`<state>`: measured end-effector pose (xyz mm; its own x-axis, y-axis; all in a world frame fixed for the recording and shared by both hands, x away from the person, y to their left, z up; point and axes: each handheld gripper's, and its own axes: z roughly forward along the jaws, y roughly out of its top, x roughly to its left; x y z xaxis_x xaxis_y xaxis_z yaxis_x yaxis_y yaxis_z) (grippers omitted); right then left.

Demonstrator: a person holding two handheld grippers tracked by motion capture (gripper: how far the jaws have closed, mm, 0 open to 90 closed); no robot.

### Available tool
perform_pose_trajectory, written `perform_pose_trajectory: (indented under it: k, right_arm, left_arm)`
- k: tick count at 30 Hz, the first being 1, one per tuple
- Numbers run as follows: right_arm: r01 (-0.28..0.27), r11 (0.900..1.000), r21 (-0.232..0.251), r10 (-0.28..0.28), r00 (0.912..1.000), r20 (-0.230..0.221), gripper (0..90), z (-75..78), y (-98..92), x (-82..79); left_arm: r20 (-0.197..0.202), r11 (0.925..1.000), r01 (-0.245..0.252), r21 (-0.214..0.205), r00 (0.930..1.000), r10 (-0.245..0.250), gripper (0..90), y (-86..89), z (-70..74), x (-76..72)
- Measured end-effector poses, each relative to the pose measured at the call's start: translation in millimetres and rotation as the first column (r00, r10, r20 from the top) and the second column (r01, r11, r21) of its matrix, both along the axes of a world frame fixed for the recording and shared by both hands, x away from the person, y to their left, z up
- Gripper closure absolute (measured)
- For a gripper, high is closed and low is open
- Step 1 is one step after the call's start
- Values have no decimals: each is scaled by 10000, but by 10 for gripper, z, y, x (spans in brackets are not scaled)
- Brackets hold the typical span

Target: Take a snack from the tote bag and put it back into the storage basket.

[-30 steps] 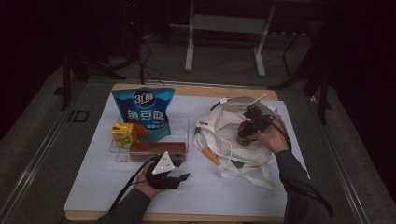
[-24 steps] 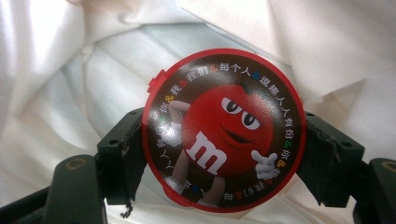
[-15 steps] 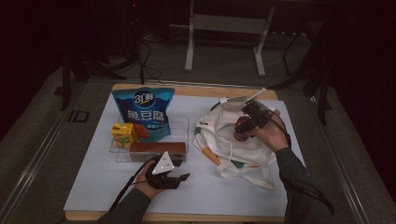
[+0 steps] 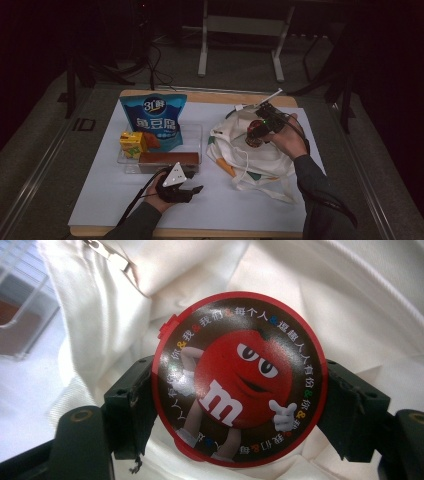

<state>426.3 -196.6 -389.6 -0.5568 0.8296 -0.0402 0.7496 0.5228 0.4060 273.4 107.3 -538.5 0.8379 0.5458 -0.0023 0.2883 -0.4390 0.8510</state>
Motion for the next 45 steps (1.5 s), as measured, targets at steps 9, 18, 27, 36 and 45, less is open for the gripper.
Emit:
perform_pose_trajectory:
  k: [9, 18, 27, 36, 45]
  right_arm:
    - [-195, 9998, 32, 195, 9998, 52, 255, 84, 93, -3]
    - [-537, 9986, 2, 537, 9985, 137, 255, 161, 241, -13]
    - [-794, 9968, 76, 792, 9968, 135, 255, 210, 361, -21]
    - [-1072, 9942, 129, 1069, 9940, 220, 255, 285, 504, -39]
    - [-1261, 9918, 199, 1256, 9918, 248, 255, 329, 649, -40]
  left_arm:
    - [-5, 10000, 2, -3, 10000, -2, 416, 0, 0, 0]
    - [1, 10000, 3, -13, 10000, -3, 416, 0, 0, -1]
    - [1, 10000, 7, 0, 10000, -7, 416, 0, 0, -1]
    - [-1, 10000, 8, -8, 10000, -8, 416, 0, 0, -1]
    - [-8, 10000, -1, -21, 10000, 1, 416, 0, 0, -1]
